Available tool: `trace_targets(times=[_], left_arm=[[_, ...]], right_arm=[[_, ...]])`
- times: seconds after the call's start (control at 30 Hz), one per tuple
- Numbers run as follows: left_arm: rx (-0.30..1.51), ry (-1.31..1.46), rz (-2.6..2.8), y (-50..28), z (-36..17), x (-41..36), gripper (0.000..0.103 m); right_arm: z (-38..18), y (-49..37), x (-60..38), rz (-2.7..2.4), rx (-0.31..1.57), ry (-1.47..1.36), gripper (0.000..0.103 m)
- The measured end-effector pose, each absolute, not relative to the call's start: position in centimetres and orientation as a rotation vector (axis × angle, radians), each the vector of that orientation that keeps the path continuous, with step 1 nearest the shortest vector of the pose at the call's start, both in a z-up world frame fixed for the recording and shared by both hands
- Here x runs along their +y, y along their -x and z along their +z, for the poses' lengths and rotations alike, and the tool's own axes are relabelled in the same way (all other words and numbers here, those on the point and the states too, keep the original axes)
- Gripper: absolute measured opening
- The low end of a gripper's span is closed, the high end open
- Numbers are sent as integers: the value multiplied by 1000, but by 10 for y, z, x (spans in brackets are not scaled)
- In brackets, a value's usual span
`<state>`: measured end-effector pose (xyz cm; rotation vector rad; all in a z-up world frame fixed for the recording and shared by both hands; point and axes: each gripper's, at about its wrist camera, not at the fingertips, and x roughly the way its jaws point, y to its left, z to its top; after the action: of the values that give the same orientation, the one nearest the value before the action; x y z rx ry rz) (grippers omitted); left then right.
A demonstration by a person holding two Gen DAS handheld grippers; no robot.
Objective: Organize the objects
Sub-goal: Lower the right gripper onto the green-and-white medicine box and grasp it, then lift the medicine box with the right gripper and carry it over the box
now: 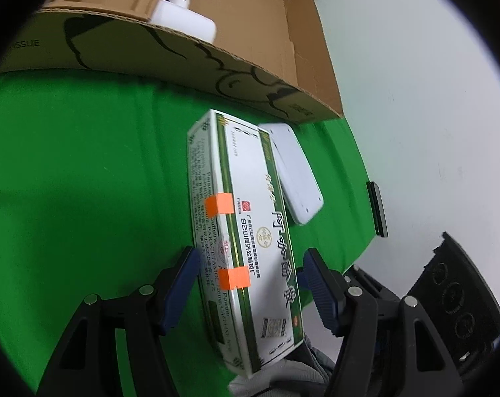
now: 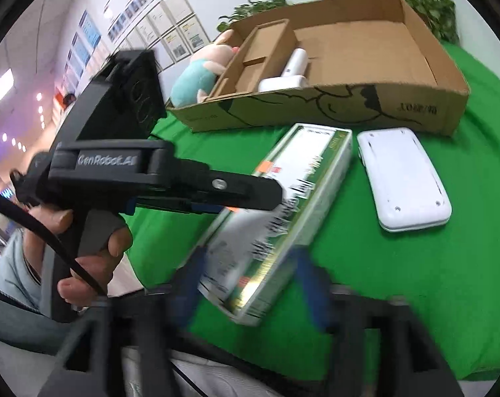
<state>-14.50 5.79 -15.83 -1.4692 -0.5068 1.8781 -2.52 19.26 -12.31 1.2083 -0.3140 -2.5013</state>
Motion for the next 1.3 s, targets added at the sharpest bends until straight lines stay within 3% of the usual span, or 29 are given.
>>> trace_targets(times=[0.1, 0.17, 0.23, 0.27, 0.43, 0.6, 0.9, 0.97, 1.03, 1.1, 1.3], left_arm=[[-453, 1477, 1884, 140, -157, 69, 64], [-457, 1474, 1878, 139, -157, 72, 64], [-455, 1475, 1870, 139, -158, 74, 64], [-455, 1477, 1864, 138, -158, 75, 64], [-436, 1484, 1849, 137, -160, 82, 64], [-466, 1511, 1821, 141, -164, 80, 64], [-542, 1497, 1798, 143, -167, 67, 64], [-551, 1497, 1797, 143, -167, 64, 63], [-552, 1504, 1816, 142, -168, 65, 52], [-581, 1482, 1813, 142, -165, 61, 49], [-498, 1334, 1909, 142, -125, 64, 45]], right_arm=[[-115, 21, 175, -2509, -193, -1175, 94], [-114, 17, 169, -2542, -126, -1190, 94], [-117, 19, 169, -2575, -92, -1226, 87], [-120, 20, 170, -2598, -64, -1255, 76], [-120, 20, 171, -2619, -29, -1288, 72], [-119, 17, 190, -2607, -205, -1297, 64], [-116, 13, 205, -2532, -415, -1270, 63], [-119, 13, 205, -2507, -428, -1256, 63], [-118, 12, 202, -2511, -400, -1254, 63], [-117, 11, 202, -2517, -402, -1245, 63], [-101, 10, 196, -2605, -324, -1166, 61]])
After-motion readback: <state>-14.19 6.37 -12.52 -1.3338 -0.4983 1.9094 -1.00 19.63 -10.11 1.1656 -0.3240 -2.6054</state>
